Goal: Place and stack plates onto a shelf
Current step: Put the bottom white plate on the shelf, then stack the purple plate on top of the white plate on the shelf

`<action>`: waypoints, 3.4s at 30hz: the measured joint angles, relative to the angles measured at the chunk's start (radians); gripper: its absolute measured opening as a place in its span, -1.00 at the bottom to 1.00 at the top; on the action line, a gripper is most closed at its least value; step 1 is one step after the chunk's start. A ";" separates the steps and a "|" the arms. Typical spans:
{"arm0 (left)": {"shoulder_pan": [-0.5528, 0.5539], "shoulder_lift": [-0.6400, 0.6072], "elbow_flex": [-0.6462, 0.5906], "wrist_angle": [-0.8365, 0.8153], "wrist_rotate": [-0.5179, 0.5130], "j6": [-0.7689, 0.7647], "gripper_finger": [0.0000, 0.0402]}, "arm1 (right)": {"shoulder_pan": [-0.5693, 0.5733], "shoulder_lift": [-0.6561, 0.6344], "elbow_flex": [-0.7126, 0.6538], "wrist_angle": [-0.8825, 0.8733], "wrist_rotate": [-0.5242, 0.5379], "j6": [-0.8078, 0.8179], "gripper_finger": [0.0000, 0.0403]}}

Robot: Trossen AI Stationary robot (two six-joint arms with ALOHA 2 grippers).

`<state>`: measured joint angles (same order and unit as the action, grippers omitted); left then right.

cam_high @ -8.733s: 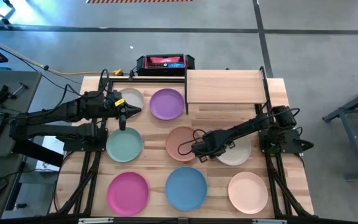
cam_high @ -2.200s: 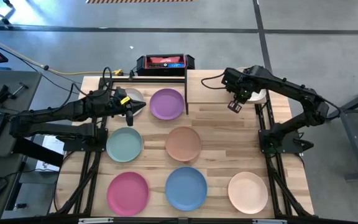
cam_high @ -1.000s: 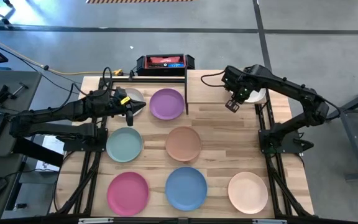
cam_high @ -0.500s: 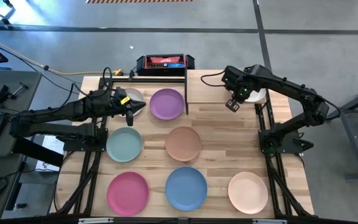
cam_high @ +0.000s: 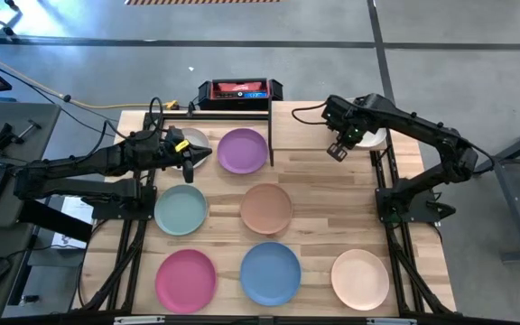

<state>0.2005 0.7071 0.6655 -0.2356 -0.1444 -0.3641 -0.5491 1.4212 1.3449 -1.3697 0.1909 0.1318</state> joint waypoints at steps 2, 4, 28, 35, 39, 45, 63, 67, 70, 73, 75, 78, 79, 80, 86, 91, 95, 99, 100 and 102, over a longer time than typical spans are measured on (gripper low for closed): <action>0.000 0.000 0.000 0.000 0.000 0.000 -0.99 | 0.000 0.000 0.000 0.003 0.000 -0.001 -1.00; 0.000 0.000 0.000 0.000 0.000 0.000 -0.99 | 0.000 0.000 0.000 0.003 0.000 -0.001 -1.00; 0.000 0.000 0.000 0.000 0.000 0.001 -0.99 | -0.029 0.000 0.000 0.037 -0.050 -0.009 -1.00; 0.000 0.000 0.000 0.000 0.000 0.001 -0.99 | -0.061 0.000 0.000 0.037 -0.084 -0.010 -1.00; 0.000 0.000 0.000 0.000 0.000 0.001 -0.99 | -0.080 0.000 0.000 0.046 -0.118 -0.027 -1.00; 0.000 0.000 0.000 0.000 0.000 0.001 -0.99 | -0.086 0.000 0.000 0.060 -0.137 -0.027 -0.99; 0.000 0.000 0.000 0.000 0.000 0.001 -0.99 | -0.086 -0.002 0.015 0.035 -0.117 -0.049 -0.42; 0.000 0.000 0.000 0.000 0.000 0.001 -0.99 | -0.086 -0.002 0.037 0.016 -0.117 -0.036 -0.28; 0.000 0.000 0.000 0.000 0.000 0.001 -0.99 | -0.085 -0.002 0.056 0.003 -0.119 -0.036 -0.20; 0.000 0.000 0.000 0.000 0.000 0.001 -0.99 | -0.075 -0.002 0.079 -0.013 -0.125 -0.042 -0.17; 0.000 0.000 0.000 0.000 0.000 0.001 -0.99 | -0.065 -0.002 0.099 -0.020 -0.132 -0.036 -0.18; 0.000 0.000 0.000 0.000 0.000 0.001 -0.99 | -0.049 -0.002 0.139 -0.017 -0.139 -0.008 -0.21; 0.000 0.000 0.000 0.000 0.000 0.001 -0.99 | -0.043 -0.002 0.152 -0.016 -0.144 0.006 -0.22; 0.000 0.000 0.000 0.000 0.000 0.001 -0.99 | -0.036 -0.002 0.165 -0.012 -0.146 0.021 -0.23; 0.000 0.000 0.000 0.000 0.000 0.001 -0.99 | 0.014 -0.002 0.213 0.000 -0.209 0.052 -0.24; 0.000 0.000 0.000 0.000 0.000 0.001 -0.99 | 0.065 -0.002 0.214 0.023 -0.280 0.056 -0.24; 0.000 0.000 0.000 0.000 0.000 0.001 -0.99 | 0.118 -0.002 0.214 0.028 -0.299 0.118 -0.24; 0.000 0.000 0.000 0.000 0.000 0.001 -0.99 | 0.180 -0.002 0.214 0.028 -0.315 0.173 -0.24; 0.000 0.000 0.000 0.000 0.000 0.001 -0.99 | 0.196 -0.002 0.214 0.029 -0.315 0.187 -0.24; 0.000 0.000 0.000 0.000 0.000 0.001 -0.99 | 0.228 -0.002 0.214 0.029 -0.316 0.212 -0.24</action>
<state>0.2006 0.7068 0.6651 -0.2352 -0.1443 -0.3634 -0.3213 1.4193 1.5589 -1.3411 -0.1246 0.3441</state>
